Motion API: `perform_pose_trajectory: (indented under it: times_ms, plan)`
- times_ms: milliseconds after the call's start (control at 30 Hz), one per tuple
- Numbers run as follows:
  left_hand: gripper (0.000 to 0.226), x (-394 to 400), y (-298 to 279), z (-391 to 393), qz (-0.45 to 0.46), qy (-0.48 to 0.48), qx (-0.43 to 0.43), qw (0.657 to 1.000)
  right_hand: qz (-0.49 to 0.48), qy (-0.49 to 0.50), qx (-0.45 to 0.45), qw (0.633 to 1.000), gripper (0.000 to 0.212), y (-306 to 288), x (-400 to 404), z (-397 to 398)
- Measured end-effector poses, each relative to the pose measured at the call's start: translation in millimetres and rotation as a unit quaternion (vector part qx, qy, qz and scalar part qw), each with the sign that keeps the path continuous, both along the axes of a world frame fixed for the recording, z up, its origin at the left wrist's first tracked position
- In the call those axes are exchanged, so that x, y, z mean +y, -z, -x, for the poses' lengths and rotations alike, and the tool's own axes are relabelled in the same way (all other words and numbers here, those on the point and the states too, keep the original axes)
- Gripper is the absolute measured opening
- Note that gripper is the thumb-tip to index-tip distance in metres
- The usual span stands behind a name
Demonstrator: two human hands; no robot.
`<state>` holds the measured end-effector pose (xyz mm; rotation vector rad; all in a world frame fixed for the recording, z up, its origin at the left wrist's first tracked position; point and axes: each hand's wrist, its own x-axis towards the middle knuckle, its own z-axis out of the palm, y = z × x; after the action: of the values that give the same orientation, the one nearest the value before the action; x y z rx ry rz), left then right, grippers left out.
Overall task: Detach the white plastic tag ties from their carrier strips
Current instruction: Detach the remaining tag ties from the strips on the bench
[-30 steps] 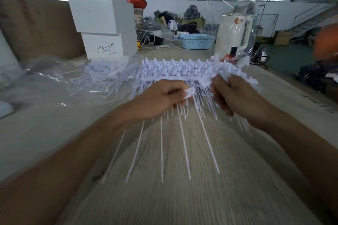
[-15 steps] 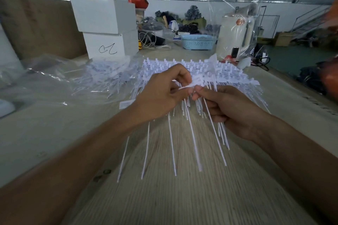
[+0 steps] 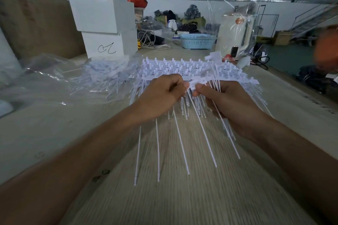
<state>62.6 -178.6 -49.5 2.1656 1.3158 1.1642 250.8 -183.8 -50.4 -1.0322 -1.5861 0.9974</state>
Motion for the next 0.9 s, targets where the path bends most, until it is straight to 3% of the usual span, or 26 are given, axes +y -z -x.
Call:
perform_pose_trajectory:
  times_ms: [67,167,267,467,567,667,767,900]
  plan:
    - [0.036,-1.6,-1.7,1.2,0.050,0.034,-0.085,0.995,-0.025,-0.009,0.030,0.999,0.022,0.6,-1.8,1.8]
    - [0.029,-3.3,-5.4,4.8,0.153,0.121,-0.239,0.951,-0.071,-0.048,0.060,0.994,0.018,-1.2,-5.8,2.8]
    - [0.015,-5.0,-10.5,9.4,0.206,0.191,-0.299,0.912,-0.139,-0.099,0.036,0.985,0.017,-4.7,-8.1,-0.2]
    - [0.016,-4.1,-9.2,13.4,0.248,0.263,-0.298,0.883,-0.203,-0.156,-0.012,0.967,0.013,-9.4,-10.6,-6.2]
    - [0.013,-3.4,-7.8,15.1,0.269,0.293,-0.271,0.877,-0.198,-0.142,-0.038,0.969,0.027,-9.4,-8.9,-8.6]
    - [0.024,-1.8,-7.1,18.0,0.280,0.269,-0.237,0.890,-0.218,-0.122,-0.122,0.961,0.016,-8.2,-6.3,-10.1]
    - [0.052,1.4,-5.5,21.6,0.268,0.226,-0.164,0.922,-0.280,-0.085,-0.234,0.927,0.035,-8.6,-2.8,-9.8]
    - [0.039,0.9,-7.7,21.9,0.201,0.191,-0.058,0.959,-0.318,-0.066,-0.299,0.897,0.032,-9.4,5.4,-17.1]
